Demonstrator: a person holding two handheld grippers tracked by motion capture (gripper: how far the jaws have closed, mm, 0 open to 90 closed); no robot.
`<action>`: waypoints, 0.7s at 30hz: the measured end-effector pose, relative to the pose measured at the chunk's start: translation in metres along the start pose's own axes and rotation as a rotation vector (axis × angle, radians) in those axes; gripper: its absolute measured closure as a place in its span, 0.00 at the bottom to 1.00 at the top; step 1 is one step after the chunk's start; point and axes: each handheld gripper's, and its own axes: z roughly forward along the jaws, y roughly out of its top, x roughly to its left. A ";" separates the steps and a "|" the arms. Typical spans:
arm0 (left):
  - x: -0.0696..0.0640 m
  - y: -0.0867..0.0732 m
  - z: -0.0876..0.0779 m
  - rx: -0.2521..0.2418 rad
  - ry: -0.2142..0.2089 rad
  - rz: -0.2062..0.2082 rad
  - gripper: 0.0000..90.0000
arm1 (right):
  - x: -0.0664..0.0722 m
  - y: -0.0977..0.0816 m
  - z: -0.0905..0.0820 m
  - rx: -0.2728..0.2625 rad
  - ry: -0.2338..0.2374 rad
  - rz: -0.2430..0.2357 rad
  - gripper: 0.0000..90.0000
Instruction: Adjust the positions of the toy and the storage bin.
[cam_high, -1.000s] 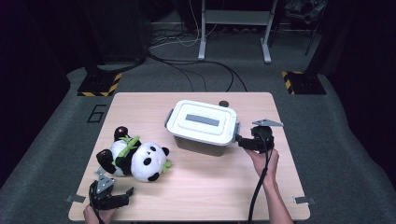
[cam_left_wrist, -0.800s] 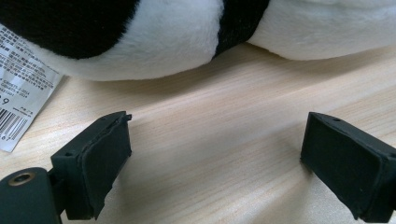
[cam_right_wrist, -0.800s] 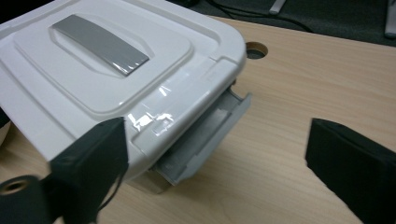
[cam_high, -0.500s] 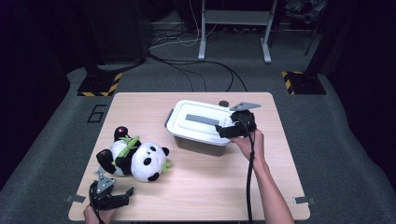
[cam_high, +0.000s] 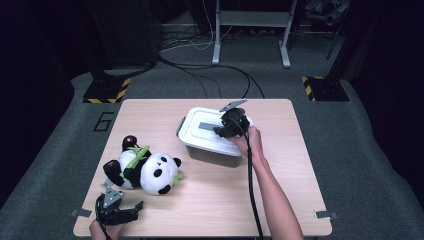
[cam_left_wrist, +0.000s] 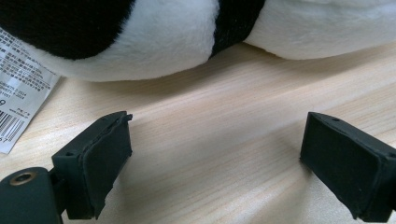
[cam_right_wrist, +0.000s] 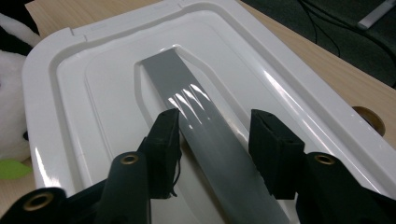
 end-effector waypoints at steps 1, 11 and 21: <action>0.000 0.000 0.000 -0.001 0.000 0.000 0.09 | -0.001 0.000 0.000 -0.002 0.005 -0.002 0.62; 0.000 0.000 0.000 -0.004 0.002 -0.004 0.10 | 0.012 0.001 -0.004 0.010 -0.075 -0.064 0.69; 0.000 0.000 0.000 -0.004 0.002 -0.005 0.10 | 0.021 -0.006 -0.014 0.031 -0.041 0.038 0.72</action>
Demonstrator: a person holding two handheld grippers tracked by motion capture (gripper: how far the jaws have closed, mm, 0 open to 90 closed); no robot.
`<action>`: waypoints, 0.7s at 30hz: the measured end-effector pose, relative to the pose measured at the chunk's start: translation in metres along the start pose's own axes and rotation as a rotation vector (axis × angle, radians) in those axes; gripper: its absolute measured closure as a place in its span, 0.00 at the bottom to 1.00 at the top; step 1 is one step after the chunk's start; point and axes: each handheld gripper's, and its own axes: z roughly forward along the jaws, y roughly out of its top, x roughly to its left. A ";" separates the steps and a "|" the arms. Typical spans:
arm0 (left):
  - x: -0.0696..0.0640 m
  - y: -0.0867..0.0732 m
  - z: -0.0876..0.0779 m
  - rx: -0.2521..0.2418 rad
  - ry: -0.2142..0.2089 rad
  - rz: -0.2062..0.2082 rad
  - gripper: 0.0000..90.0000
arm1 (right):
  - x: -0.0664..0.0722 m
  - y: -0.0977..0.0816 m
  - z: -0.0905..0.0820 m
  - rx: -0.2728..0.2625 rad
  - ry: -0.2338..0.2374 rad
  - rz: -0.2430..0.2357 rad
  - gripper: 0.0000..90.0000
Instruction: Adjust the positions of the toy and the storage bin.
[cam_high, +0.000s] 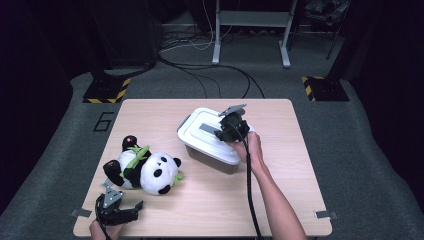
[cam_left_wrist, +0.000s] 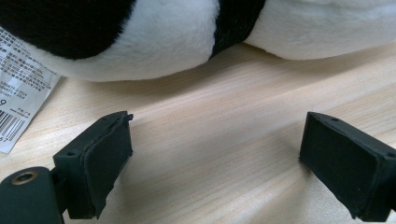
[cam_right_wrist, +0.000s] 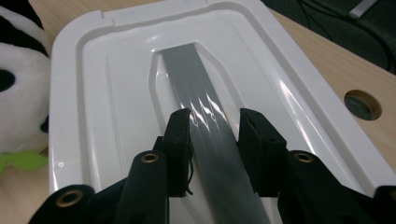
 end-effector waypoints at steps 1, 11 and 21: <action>0.000 0.000 0.000 0.000 0.000 0.001 0.10 | 0.001 -0.001 -0.001 0.004 0.003 -0.010 0.73; 0.000 0.000 0.000 0.001 -0.001 0.002 0.10 | 0.003 0.004 0.004 0.014 0.036 -0.073 0.72; 0.000 0.000 -0.001 0.006 -0.005 0.005 0.10 | -0.005 0.010 0.014 -0.001 0.111 -0.080 0.74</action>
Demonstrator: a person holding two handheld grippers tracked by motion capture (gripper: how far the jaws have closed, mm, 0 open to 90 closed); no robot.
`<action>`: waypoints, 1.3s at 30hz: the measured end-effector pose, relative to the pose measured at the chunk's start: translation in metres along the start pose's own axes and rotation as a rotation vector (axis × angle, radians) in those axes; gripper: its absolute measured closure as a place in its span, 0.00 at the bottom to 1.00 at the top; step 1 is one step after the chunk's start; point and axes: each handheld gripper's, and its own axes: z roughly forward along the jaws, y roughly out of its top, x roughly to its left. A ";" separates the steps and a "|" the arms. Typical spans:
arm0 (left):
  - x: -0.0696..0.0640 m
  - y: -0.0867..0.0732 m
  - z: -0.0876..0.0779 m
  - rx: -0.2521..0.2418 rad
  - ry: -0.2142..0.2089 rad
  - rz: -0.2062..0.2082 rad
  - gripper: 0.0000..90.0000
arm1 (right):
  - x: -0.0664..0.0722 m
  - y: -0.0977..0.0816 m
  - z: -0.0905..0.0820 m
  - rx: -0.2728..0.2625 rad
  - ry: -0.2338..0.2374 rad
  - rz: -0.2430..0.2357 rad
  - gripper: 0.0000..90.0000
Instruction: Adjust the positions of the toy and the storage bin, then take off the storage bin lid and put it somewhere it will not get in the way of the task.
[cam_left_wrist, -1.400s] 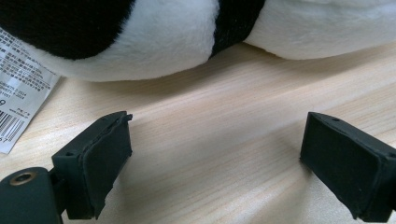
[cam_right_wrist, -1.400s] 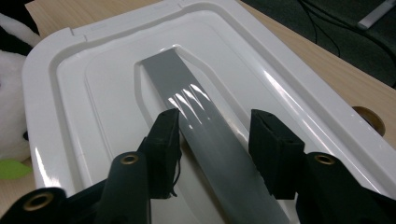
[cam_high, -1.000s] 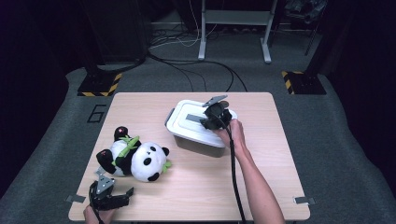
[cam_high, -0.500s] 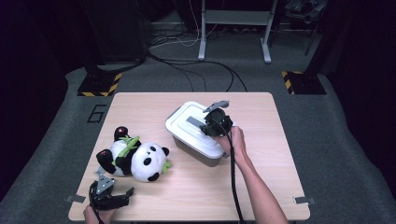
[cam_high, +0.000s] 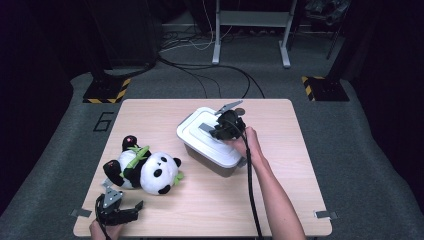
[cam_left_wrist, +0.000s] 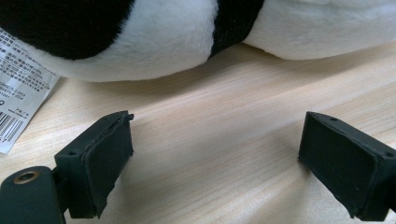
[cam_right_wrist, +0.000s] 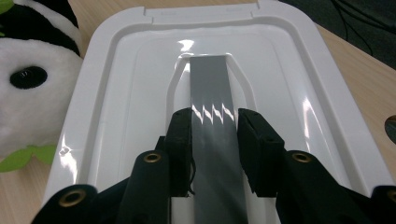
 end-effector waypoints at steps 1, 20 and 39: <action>0.000 0.000 0.000 0.000 0.000 0.000 0.10 | 0.001 0.000 0.000 0.005 -0.005 0.001 0.74; 0.000 0.000 0.000 -0.003 0.000 0.001 0.11 | 0.028 -0.008 -0.005 -0.016 -0.087 0.077 0.74; 0.000 0.000 0.000 -0.003 -0.001 -0.004 0.12 | 0.029 -0.009 -0.005 -0.056 -0.095 0.048 0.74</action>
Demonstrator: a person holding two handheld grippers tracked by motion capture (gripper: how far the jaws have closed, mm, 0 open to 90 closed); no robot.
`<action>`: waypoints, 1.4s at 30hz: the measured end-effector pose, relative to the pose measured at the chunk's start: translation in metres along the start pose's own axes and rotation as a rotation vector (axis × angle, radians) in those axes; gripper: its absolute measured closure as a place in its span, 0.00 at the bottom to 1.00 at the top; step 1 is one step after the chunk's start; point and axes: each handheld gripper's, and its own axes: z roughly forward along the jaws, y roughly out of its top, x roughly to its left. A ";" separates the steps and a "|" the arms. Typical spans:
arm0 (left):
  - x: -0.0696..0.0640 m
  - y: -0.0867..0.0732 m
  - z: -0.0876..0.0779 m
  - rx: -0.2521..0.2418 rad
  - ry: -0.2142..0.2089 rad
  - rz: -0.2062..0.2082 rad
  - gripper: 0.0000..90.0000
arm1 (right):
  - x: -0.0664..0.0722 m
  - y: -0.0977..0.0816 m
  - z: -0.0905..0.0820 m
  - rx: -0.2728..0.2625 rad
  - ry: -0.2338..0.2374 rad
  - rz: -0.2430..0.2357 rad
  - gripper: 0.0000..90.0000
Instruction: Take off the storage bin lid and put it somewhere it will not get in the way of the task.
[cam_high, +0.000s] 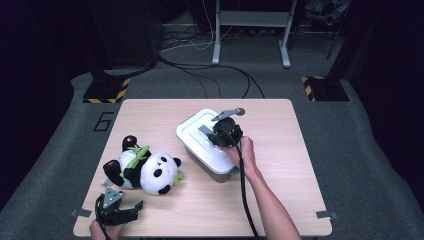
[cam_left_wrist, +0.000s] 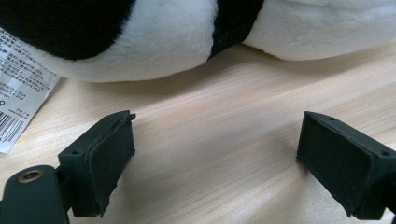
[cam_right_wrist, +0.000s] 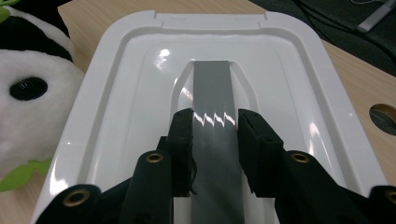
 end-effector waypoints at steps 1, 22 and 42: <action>0.000 0.000 0.000 0.000 0.000 0.000 0.12 | 0.000 0.001 -0.001 -0.002 0.000 0.004 0.74; 0.000 0.000 0.000 0.000 0.001 0.002 0.12 | -0.010 0.011 -0.041 -0.062 -0.029 0.038 0.74; 0.000 0.000 0.000 -0.001 0.002 0.000 0.12 | -0.043 -0.009 -0.077 -0.083 -0.097 0.098 0.74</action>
